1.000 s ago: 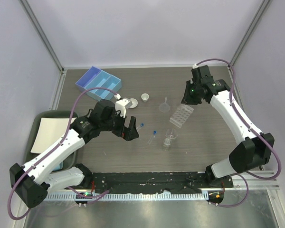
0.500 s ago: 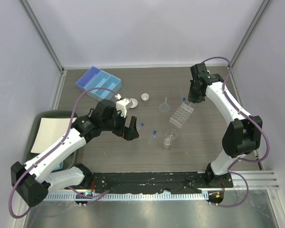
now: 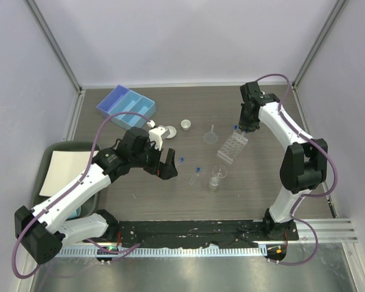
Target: Organize the chemistry lab equipment
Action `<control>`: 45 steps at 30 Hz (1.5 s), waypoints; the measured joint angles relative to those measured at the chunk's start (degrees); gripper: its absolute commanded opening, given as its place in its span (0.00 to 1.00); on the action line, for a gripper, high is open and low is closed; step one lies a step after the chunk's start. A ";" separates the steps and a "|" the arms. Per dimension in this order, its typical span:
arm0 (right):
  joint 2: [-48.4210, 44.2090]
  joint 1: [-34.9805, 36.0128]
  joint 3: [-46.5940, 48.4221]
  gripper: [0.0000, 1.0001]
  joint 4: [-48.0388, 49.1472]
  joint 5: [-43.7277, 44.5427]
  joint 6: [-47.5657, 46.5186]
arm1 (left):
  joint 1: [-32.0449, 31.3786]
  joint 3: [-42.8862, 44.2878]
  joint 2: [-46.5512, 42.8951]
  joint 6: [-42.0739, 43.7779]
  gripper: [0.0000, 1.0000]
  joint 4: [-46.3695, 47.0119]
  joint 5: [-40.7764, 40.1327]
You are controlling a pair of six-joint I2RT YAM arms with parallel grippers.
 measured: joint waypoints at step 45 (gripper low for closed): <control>7.58 0.04 3.21 0.01 1.51 -2.40 -1.44 | 0.44 0.00 0.70 0.00 1.00 -0.68 -1.44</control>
